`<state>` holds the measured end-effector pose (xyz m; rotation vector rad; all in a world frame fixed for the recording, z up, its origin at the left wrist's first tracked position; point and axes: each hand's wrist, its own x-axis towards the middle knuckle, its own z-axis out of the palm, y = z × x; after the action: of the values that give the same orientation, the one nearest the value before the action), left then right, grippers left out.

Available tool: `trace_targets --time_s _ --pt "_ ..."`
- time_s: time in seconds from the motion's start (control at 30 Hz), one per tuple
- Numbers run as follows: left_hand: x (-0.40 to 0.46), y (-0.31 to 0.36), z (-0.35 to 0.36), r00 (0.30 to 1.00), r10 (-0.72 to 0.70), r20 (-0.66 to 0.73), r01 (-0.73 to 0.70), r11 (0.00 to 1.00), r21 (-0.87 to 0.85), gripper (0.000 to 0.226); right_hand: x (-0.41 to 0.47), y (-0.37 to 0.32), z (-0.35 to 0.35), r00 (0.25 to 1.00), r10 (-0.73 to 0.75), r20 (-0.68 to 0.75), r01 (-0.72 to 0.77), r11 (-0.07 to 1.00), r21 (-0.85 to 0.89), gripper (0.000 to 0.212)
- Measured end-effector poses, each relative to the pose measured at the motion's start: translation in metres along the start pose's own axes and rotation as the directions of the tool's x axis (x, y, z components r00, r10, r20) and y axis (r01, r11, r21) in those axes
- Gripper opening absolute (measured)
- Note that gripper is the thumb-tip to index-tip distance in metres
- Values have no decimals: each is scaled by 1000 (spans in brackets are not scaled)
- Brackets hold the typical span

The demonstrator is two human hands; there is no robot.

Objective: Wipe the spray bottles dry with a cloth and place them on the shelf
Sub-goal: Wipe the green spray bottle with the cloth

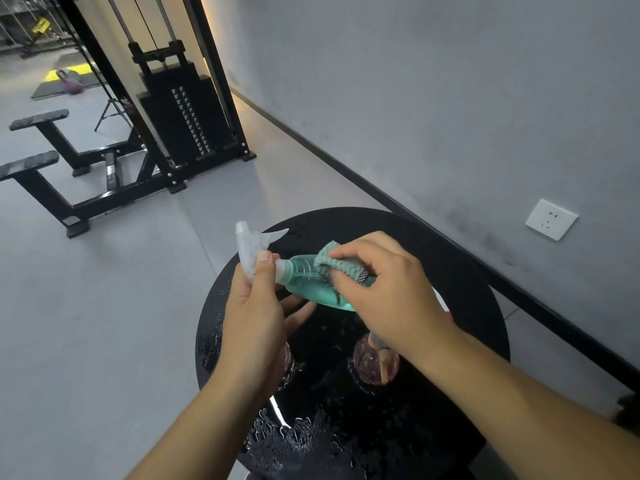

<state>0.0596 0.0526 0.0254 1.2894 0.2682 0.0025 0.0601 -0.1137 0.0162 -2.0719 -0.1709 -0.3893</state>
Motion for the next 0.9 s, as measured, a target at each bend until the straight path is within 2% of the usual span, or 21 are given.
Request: trace_targets --time_s 0.1,0.27,0.47,0.63,0.83,0.9 --pt "-1 -1 1 1000 -11 6 11 1000 -6 29 -1 -2 5 999 -39 37 40 999 -33 19" --pt "-1 -1 3 1000 4 13 -4 1000 4 28 5 6 -3 996 65 -65 -66 998 -16 17" --pt "-2 -6 4 998 6 56 -8 999 34 27 1 -2 4 999 -48 11 48 999 -21 21" --pt "1 -1 3 1000 13 9 -13 1000 7 28 7 8 -7 995 83 -50 -84 996 -19 18" --pt "-1 -1 2 1000 -14 8 14 1000 5 28 -1 -2 1 997 -59 51 60 998 -17 22" --pt "1 3 0 1000 -15 0 15 1000 -2 30 2 -1 -4 999 -23 48 23 1000 -6 22"
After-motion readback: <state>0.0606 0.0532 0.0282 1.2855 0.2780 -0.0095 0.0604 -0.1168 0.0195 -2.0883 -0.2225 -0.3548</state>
